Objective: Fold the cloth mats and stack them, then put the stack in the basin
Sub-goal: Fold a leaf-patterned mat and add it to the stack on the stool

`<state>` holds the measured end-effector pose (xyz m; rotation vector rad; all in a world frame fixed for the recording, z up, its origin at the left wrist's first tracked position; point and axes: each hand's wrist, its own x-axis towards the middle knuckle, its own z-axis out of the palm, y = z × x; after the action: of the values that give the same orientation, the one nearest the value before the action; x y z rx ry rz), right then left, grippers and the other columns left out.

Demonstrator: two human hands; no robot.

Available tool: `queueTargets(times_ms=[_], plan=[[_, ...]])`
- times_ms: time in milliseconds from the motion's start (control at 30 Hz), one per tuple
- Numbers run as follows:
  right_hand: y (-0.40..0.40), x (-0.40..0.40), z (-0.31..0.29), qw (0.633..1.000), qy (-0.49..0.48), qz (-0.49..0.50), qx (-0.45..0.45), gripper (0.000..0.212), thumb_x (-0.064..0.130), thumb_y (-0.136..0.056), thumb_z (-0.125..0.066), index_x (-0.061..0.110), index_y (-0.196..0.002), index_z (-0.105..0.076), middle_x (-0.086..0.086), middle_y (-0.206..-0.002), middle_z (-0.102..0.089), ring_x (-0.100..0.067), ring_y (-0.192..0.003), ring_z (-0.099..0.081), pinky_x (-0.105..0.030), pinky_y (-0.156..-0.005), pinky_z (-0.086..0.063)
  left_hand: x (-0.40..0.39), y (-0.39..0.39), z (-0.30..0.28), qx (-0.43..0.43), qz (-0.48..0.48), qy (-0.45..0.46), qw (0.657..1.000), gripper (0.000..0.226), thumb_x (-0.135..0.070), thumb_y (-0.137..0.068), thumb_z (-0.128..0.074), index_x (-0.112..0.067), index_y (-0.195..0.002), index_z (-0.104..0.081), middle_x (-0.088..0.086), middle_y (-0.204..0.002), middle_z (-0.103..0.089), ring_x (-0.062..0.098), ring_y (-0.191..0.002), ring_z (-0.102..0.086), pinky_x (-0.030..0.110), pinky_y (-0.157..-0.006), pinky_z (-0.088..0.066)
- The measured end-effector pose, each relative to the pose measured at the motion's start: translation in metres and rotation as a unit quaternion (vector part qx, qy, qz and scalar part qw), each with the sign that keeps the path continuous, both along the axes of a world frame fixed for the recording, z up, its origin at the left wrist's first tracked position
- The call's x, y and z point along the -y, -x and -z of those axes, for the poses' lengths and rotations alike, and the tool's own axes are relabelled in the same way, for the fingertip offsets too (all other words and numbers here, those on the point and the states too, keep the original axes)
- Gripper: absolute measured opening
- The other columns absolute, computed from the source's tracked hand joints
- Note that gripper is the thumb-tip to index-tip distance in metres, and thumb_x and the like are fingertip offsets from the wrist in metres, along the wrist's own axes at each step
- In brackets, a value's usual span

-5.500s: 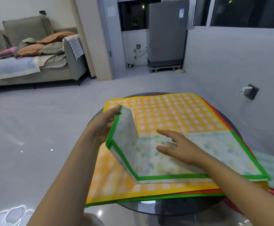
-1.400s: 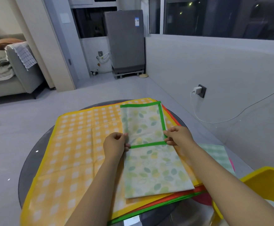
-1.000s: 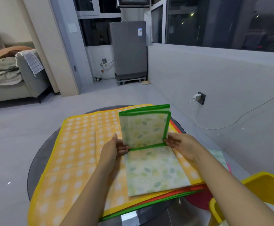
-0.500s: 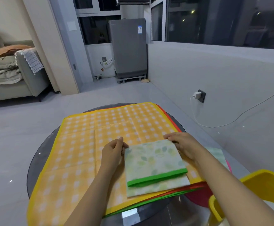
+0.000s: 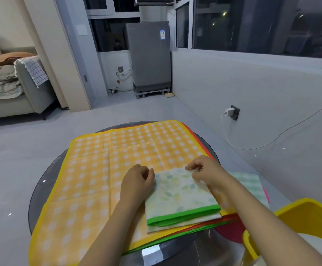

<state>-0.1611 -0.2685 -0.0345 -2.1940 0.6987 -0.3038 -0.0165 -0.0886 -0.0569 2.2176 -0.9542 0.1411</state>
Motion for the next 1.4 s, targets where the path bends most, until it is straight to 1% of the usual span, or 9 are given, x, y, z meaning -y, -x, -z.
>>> queueTargets(times_ms=[67,133,200,267,467,1067,1200,1300,1400], plan=[[-0.001,-0.006,-0.003,0.991,0.121,-0.022,-0.054,0.029,0.01,-0.085,-0.055,0.025,-0.106,-0.069,0.007,-0.097,-0.05,-0.012,-0.098,-0.048,-0.023,-0.081,-0.04,0.003,0.007,-0.005,0.084,-0.007,-0.075,0.994,0.024,-0.03,-0.091,-0.048,-0.012,-0.085,-0.063,0.0,-0.083,-0.056,0.019,-0.086,-0.05,0.027,-0.068,-0.038],[-0.002,-0.013,-0.003,0.968,0.234,-0.031,-0.09,0.027,0.02,-0.089,-0.052,0.028,-0.111,-0.066,0.008,-0.102,-0.05,-0.015,-0.11,-0.041,-0.027,-0.093,-0.036,0.008,0.017,-0.006,0.142,0.022,-0.143,0.979,0.032,-0.03,-0.092,-0.041,-0.015,-0.113,-0.061,0.001,-0.116,-0.059,0.021,-0.115,-0.046,0.029,-0.096,-0.035],[-0.005,-0.02,0.001,0.962,0.26,-0.033,-0.081,0.027,0.023,-0.091,-0.048,0.025,-0.113,-0.063,0.007,-0.125,-0.051,-0.016,-0.126,-0.035,-0.029,-0.105,-0.028,0.015,0.029,-0.006,0.09,0.092,-0.176,0.976,0.047,-0.029,-0.097,-0.033,-0.015,-0.141,-0.041,0.003,-0.15,-0.035,0.021,-0.141,-0.024,0.034,-0.117,-0.013],[-0.006,-0.028,0.006,0.971,0.222,-0.05,-0.07,0.034,0.019,-0.094,-0.042,0.021,-0.126,-0.055,0.007,-0.147,-0.037,-0.014,-0.139,-0.025,-0.029,-0.112,-0.019,0.021,0.039,-0.002,0.033,0.143,-0.225,0.963,0.053,-0.03,-0.1,-0.022,-0.017,-0.151,-0.016,0.001,-0.159,-0.009,0.016,-0.147,-0.003,0.035,-0.12,0.002],[-0.005,-0.046,0.025,0.953,0.247,-0.083,-0.153,0.051,0.031,-0.102,-0.016,0.024,-0.151,-0.005,0.007,-0.159,-0.002,-0.011,-0.146,0.006,-0.03,-0.118,0.005,0.023,0.043,0.01,0.059,0.132,-0.281,0.949,0.055,-0.033,-0.101,-0.015,-0.021,-0.151,0.001,-0.003,-0.159,0.006,0.012,-0.146,0.01,0.035,-0.119,0.009],[-0.004,-0.049,0.032,0.939,0.243,0.051,-0.236,0.07,0.051,-0.097,-0.009,0.008,-0.149,0.009,-0.006,-0.158,0.013,-0.019,-0.145,0.014,-0.036,-0.119,0.009,0.009,0.046,0.011,-0.024,-0.046,-0.291,0.955,0.075,-0.055,-0.095,-0.012,-0.007,-0.15,0.006,0.012,-0.157,0.014,0.024,-0.146,0.014,0.042,-0.118,0.008],[0.001,-0.048,0.029,0.949,0.219,0.098,-0.206,0.068,0.05,-0.098,-0.015,0.007,-0.15,-0.003,-0.007,-0.159,0.0,-0.022,-0.146,0.002,-0.037,-0.119,0.001,0.005,0.046,0.009,-0.054,-0.115,-0.244,0.961,0.075,-0.05,-0.097,-0.018,0.003,-0.148,-0.003,0.018,-0.158,0.004,0.029,-0.146,0.003,0.041,-0.119,-0.001],[0.002,-0.045,0.024,0.958,0.204,0.134,-0.151,0.059,0.049,-0.097,-0.031,0.016,-0.146,-0.026,-0.002,-0.153,-0.024,-0.023,-0.14,-0.019,-0.037,-0.113,-0.017,0.001,0.043,0.003,-0.034,-0.146,-0.177,0.973,0.058,-0.044,-0.098,-0.031,-0.004,-0.139,-0.037,0.012,-0.151,-0.029,0.03,-0.137,-0.025,0.041,-0.111,-0.022],[0.002,-0.036,0.016,0.971,0.124,0.178,-0.099,0.05,0.048,-0.089,-0.054,0.022,-0.131,-0.048,0.001,-0.138,-0.043,-0.023,-0.129,-0.034,-0.037,-0.105,-0.03,0.0,0.033,-0.003,-0.101,-0.178,-0.071,0.976,0.042,-0.043,-0.093,-0.049,-0.012,-0.119,-0.061,0.007,-0.13,-0.053,0.029,-0.119,-0.046,0.041,-0.098,-0.036]])
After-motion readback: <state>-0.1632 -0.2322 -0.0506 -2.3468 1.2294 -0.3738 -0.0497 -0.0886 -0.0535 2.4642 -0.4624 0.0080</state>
